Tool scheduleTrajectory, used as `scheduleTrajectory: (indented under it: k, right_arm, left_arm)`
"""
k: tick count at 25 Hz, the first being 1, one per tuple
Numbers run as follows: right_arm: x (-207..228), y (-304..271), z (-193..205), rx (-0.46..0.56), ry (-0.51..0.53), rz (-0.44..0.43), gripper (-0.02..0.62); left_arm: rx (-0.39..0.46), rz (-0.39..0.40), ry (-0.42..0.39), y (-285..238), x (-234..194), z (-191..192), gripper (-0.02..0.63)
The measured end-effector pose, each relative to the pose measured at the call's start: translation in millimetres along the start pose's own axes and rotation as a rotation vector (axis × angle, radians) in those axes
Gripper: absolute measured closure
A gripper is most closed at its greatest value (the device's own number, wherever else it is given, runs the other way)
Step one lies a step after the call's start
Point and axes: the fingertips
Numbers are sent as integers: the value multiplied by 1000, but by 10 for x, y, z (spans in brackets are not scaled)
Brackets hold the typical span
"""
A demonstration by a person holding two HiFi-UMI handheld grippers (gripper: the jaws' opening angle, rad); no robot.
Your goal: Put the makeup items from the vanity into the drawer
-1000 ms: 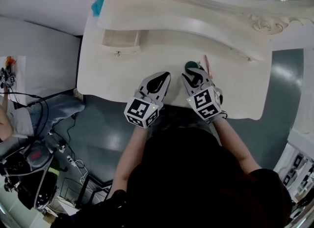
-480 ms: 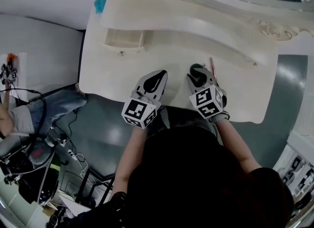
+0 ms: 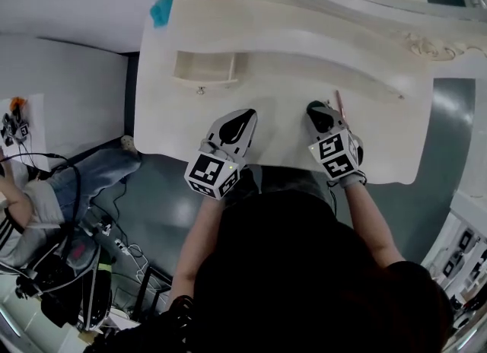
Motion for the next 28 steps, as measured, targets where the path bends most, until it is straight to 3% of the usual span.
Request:
scheduleTrajectory:
  k: [6,18,28]
  right_arm:
    - [-59,23,-140,45,-181,5,563]
    - [-555,-53,-1001,157,-96,-43,563]
    - [-717,-48,-1664,238,-38,-44,561]
  left_arm:
    - [-28,14,-10,170,-254,-21,594]
    - [-17,22,-15,404,-645,-104,594]
    - [4,22,-7,536,-917,-159,594]
Point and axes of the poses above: the fingertips, and each gripper's own axes: y backward along the fingers, x to its right, z out of its underside, and after that the axes turned 4 degrees about -y, right-handed
